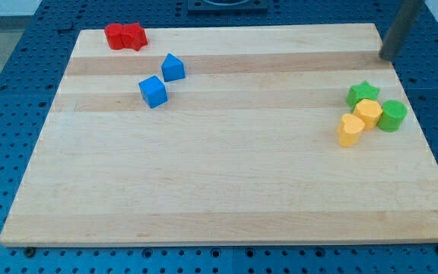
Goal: Push the blue triangle to the right
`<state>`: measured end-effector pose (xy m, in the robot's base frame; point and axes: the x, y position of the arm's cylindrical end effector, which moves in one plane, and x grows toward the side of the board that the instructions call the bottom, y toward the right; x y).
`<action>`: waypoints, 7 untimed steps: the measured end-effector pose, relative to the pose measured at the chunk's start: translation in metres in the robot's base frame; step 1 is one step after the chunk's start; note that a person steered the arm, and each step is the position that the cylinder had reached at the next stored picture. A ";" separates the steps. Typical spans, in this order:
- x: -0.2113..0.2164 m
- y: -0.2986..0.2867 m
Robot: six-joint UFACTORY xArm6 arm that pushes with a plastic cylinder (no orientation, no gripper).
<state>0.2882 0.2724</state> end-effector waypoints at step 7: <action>-0.016 -0.403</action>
<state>0.2724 -0.1303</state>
